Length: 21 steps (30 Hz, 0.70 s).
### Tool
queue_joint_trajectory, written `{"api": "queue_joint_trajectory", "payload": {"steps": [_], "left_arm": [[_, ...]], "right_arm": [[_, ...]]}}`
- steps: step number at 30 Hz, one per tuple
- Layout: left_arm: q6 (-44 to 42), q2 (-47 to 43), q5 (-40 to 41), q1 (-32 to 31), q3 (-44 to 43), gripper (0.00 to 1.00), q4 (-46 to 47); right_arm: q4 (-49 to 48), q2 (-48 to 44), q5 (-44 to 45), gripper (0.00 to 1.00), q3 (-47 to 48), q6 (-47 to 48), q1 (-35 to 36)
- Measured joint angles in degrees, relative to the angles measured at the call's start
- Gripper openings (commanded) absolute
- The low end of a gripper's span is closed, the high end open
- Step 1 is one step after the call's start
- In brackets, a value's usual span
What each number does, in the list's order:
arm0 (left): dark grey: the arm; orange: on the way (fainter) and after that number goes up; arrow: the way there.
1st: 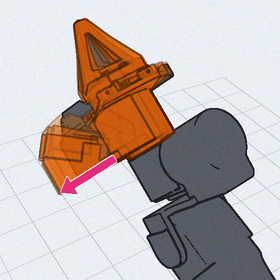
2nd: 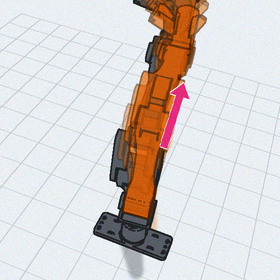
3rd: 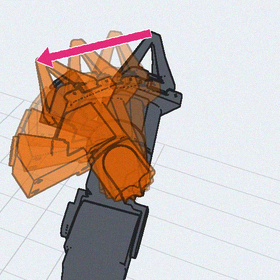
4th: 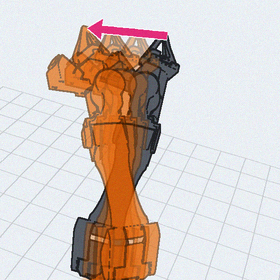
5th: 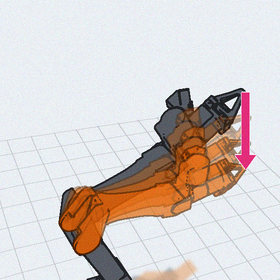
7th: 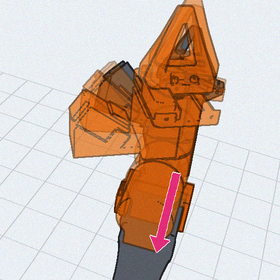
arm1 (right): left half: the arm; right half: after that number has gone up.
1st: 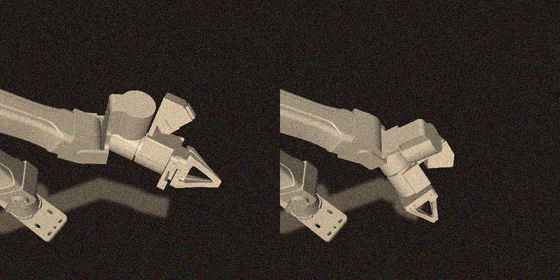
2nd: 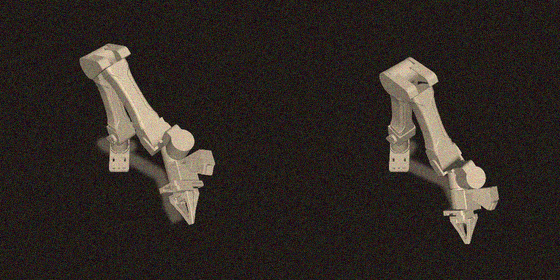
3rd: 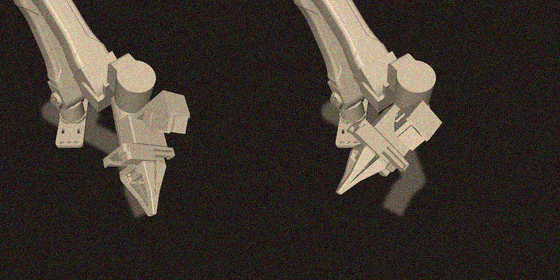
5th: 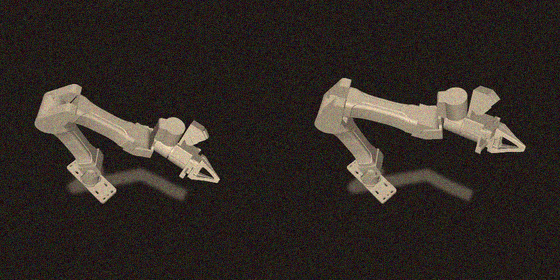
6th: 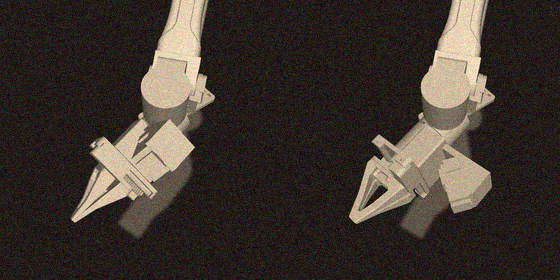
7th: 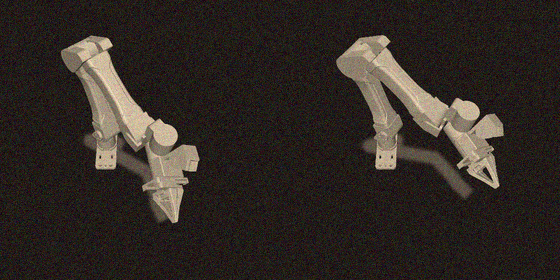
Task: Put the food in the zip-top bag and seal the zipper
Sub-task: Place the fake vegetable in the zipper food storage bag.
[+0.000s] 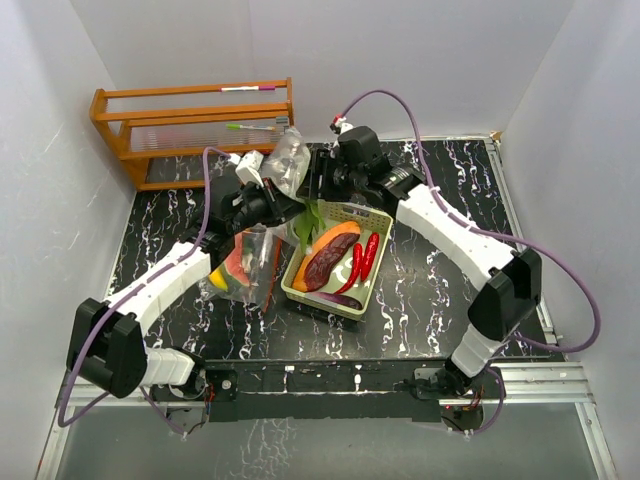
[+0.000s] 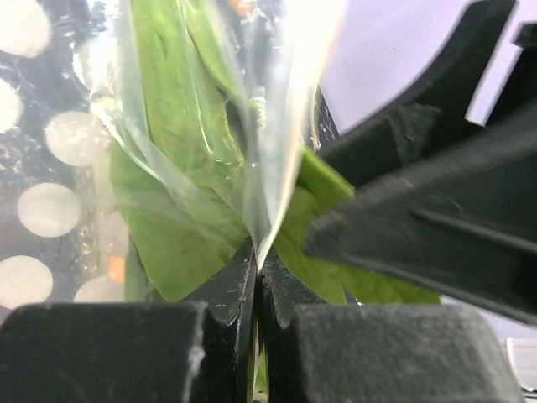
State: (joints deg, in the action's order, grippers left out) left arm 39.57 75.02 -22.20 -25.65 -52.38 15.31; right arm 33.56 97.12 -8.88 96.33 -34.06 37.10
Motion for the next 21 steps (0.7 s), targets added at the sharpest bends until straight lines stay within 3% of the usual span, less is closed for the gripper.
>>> {"api": "queue_joint_trajectory", "payload": {"steps": [8,16,21], "left_arm": [[0.0,2.5,0.9,0.0,-0.7,0.0,-2.4],[-2.5,2.7,2.5,0.0,-5.9,0.0,-5.8],[-4.7,2.7,3.8,0.0,-10.0,0.0,-7.1]], "right_arm": [[-2.5,-9.0,-2.5,0.57,-8.8,1.6,0.8],[-1.9,-15.1,5.9,0.56,-10.4,3.0,1.1],[-1.6,-15.4,8.8,0.54,-16.0,3.3,1.0]]}}
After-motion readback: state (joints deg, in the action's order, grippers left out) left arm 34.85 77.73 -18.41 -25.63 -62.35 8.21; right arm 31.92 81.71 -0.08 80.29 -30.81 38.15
